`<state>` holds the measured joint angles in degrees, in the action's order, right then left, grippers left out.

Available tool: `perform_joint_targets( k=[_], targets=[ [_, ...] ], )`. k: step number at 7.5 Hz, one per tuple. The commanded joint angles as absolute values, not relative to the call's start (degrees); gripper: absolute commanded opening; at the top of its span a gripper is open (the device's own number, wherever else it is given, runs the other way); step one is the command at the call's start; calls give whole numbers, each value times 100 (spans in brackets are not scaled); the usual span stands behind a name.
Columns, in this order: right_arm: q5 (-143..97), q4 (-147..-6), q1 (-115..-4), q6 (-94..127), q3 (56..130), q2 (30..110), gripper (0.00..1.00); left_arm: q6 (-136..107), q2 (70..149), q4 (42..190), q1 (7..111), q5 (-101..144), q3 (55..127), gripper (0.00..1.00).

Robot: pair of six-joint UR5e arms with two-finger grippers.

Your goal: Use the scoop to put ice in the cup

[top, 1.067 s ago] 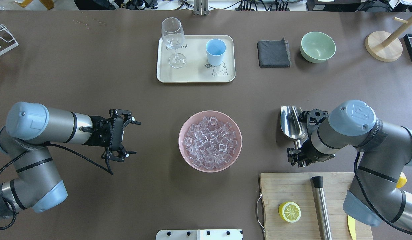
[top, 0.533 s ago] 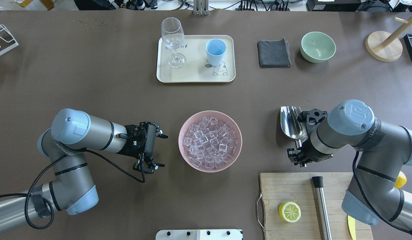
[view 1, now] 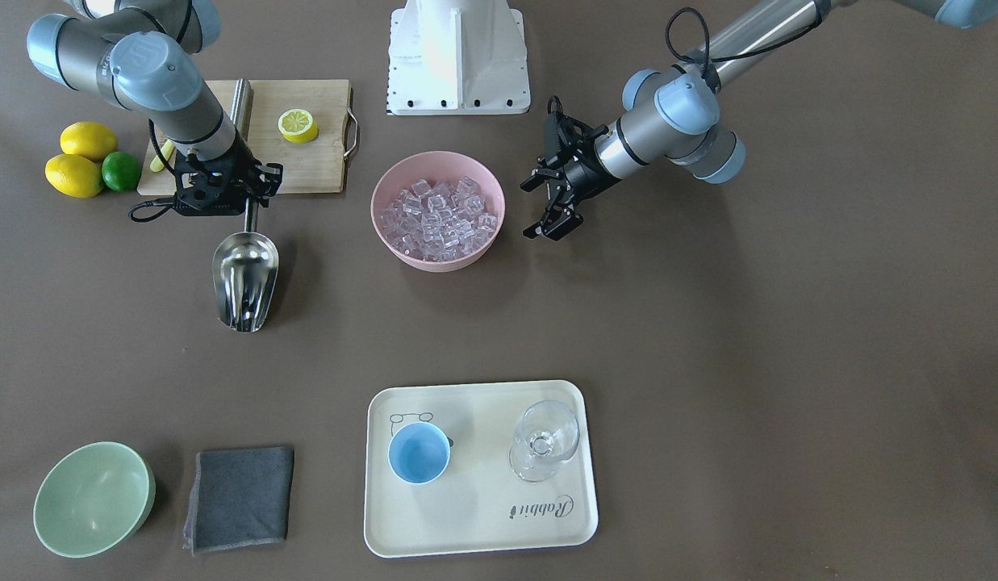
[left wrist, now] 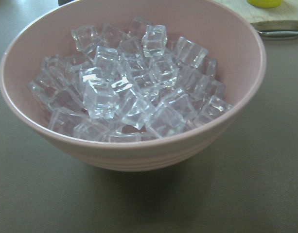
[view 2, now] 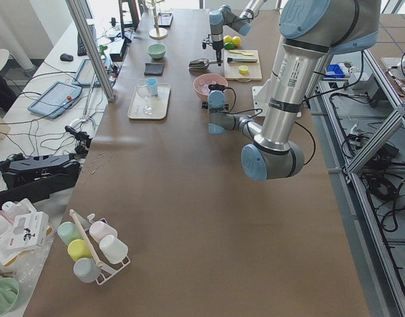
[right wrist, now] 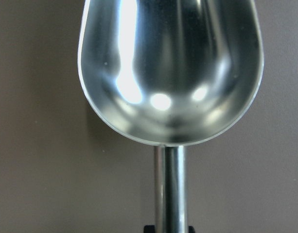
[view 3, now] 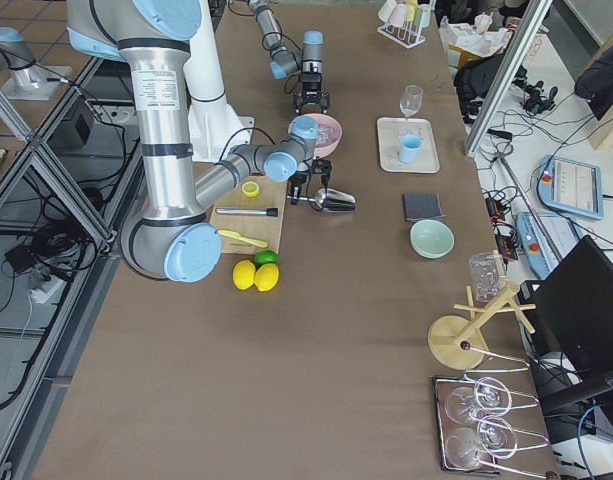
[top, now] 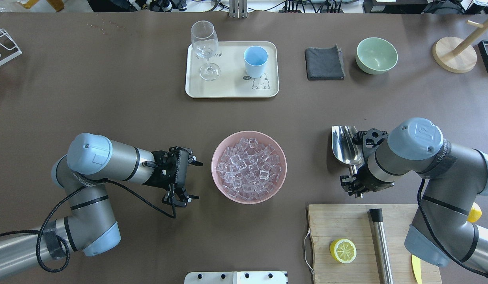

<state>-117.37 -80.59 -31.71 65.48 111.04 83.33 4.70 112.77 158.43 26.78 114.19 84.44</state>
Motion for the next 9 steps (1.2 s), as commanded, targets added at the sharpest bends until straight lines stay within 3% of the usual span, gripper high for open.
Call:
perform_joint_targets(
  k=[1,4,9],
  targets=[
    [-11681,-8103,-3173,6557,11240,8332,0,273,11512,16058,2820,11338,8271,98],
    [-11172,-8883,-3434,6287,11969,8350,0,281,11602,16049,2839,11381,8244,98],
    [-12076,-9306,-5377,1986,11338,8183,0,290,11549,16276,2848,11575,8078,98]
  ],
)
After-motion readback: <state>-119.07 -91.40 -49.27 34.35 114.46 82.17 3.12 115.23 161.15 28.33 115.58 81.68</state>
